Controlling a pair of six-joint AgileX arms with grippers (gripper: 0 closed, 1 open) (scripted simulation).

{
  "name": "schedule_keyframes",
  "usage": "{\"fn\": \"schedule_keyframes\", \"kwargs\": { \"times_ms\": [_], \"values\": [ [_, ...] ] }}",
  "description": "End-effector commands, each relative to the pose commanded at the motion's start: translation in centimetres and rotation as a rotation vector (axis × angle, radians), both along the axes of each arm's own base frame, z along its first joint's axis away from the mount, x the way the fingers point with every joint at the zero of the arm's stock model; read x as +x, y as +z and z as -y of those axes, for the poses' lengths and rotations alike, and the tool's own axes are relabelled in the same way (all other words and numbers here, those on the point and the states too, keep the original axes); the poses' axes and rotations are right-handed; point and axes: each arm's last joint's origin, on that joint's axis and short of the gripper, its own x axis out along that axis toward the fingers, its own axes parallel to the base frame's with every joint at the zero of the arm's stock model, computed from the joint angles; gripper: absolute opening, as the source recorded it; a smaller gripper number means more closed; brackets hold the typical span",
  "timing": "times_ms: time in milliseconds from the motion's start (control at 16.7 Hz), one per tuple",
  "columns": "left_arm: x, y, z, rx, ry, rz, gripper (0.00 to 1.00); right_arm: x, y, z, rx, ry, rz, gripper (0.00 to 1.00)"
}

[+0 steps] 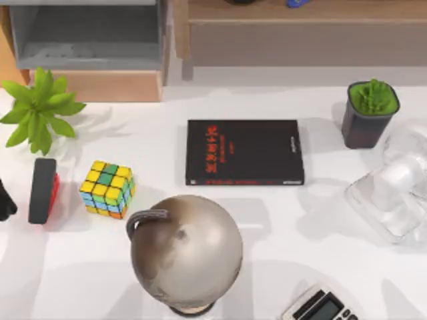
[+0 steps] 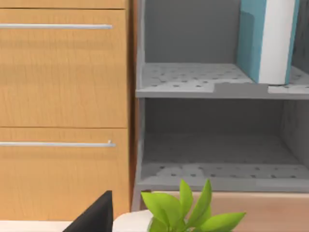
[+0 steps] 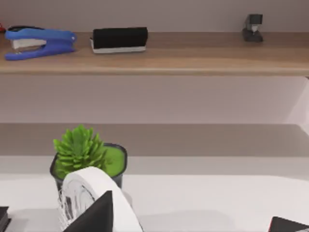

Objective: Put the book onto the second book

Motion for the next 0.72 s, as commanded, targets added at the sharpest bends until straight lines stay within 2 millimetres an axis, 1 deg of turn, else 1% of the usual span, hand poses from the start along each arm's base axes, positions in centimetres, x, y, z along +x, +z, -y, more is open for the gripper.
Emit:
{"fn": "schedule_keyframes", "kwargs": {
  "times_ms": [120, 180, 240, 360, 540, 720],
  "values": [
    [1.4, 2.6, 0.3, -0.004, -0.001, -0.004, 1.0, 0.0, 0.0, 0.0, 0.0, 0.0, 0.0, 1.0],
    [2.5, 3.8, 0.5, -0.004, -0.001, -0.016, 1.0, 0.0, 0.0, 0.0, 0.0, 0.0, 0.0, 1.0],
    [3.9, 4.8, 0.7, -0.004, -0.001, -0.035, 1.0, 0.0, 0.0, 0.0, 0.0, 0.0, 0.0, 1.0],
    [7.5, 6.3, 1.4, 0.0, 0.0, -0.083, 1.0, 0.0, 0.0, 0.0, 0.0, 0.0, 0.0, 1.0],
    [13.9, 7.1, 3.0, 0.009, -0.001, -0.137, 1.0, 0.0, 0.0, 0.0, 0.0, 0.0, 0.0, 1.0],
    [20.0, 6.7, 4.9, 0.013, -0.001, -0.15, 1.0, 0.0, 0.0, 0.0, 0.0, 0.0, 0.0, 1.0]
  ]
}}
